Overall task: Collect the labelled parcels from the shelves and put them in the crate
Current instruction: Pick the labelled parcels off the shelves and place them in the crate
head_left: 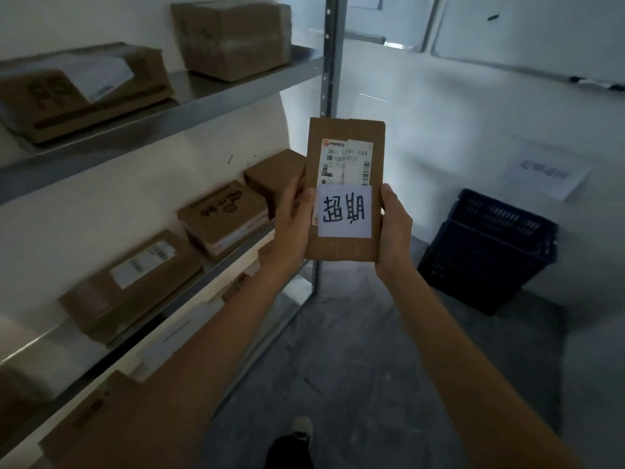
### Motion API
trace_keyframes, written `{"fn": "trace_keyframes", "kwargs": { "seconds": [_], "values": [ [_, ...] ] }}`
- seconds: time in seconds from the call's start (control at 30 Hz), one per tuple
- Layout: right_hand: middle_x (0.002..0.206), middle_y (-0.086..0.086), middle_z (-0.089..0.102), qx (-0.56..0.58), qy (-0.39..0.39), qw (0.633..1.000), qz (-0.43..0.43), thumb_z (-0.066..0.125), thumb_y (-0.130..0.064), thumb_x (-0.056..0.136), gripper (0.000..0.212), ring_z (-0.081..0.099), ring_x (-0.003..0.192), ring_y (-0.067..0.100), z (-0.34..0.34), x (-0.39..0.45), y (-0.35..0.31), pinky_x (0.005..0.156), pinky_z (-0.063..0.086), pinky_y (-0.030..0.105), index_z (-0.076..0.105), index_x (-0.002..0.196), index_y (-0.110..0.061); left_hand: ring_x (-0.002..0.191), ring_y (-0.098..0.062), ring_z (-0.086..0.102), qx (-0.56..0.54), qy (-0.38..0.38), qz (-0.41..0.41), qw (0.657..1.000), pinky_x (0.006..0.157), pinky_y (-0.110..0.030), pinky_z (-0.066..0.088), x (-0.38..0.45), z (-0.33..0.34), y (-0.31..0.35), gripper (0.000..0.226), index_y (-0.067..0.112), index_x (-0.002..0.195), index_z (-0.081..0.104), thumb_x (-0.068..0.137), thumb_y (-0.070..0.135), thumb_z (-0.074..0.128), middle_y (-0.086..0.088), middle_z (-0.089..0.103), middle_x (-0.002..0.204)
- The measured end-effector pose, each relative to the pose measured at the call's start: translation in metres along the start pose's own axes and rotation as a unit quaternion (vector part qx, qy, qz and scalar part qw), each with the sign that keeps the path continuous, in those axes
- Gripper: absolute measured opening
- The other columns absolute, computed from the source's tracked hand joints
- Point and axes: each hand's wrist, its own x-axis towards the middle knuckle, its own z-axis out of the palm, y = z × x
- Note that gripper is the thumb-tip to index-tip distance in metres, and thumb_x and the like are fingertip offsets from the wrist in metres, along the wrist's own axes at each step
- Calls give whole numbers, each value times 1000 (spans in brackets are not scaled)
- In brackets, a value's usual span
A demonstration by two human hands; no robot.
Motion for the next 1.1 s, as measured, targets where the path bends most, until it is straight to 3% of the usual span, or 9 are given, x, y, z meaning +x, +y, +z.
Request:
{"fn": "trace_keyframes", "kwargs": {
  "seconds": [0.13,0.2,0.3,0.57,0.77,0.87,1.0,1.1],
  "values": [
    [101,6,75,-15,37,999,9,49,-45,98,35,72,96,27,-35,59,-2,87,58,45,70,111,-20,113,-16,61,17,-39,-19,999,90,-33,56,53,51,-36,41,30,142,38,101,28,42,-1,57,131],
    [105,6,74,-32,39,999,-2,50,-45,97,37,72,96,26,-48,91,-7,86,58,44,65,118,-19,112,-18,62,24,-56,-25,998,83,-27,57,83,78,-47,40,29,141,39,102,27,41,-5,57,132],
    [106,6,73,-62,70,995,-16,51,-40,98,37,72,94,23,-69,138,-17,78,61,34,60,126,-17,99,-7,65,24,-80,-43,996,68,-15,55,124,121,-61,36,33,138,41,102,29,40,-1,59,129],
    [95,-5,69,-60,175,983,-11,47,-31,101,26,67,77,5,-149,243,-34,56,52,12,56,123,-21,98,-9,65,28,-153,-89,984,62,-11,52,202,249,-111,38,29,139,43,102,30,40,0,60,129],
    [110,5,71,-53,198,979,7,54,-36,98,43,69,82,9,-222,330,-36,61,56,19,50,137,-17,92,-6,66,36,-186,-110,976,59,-10,51,256,353,-155,35,32,136,45,102,31,40,7,61,119],
    [111,7,70,-44,199,979,7,55,-35,97,43,69,82,10,-260,376,-44,60,56,18,50,136,-17,93,-4,65,45,-191,-124,973,59,-9,50,277,403,-175,38,31,140,42,102,33,38,6,61,120],
    [117,6,68,-40,197,979,27,55,-37,97,46,69,95,16,-305,432,-48,76,60,29,48,139,-19,88,-1,65,70,-204,-130,968,61,-9,51,307,460,-196,38,29,140,42,103,32,36,8,62,112],
    [119,6,67,-35,200,978,44,53,-37,98,45,68,94,14,-331,473,-50,73,58,25,47,139,-20,86,2,65,73,-206,-126,968,62,-8,51,329,499,-213,31,35,131,46,103,31,36,14,63,107]
  ]
}}
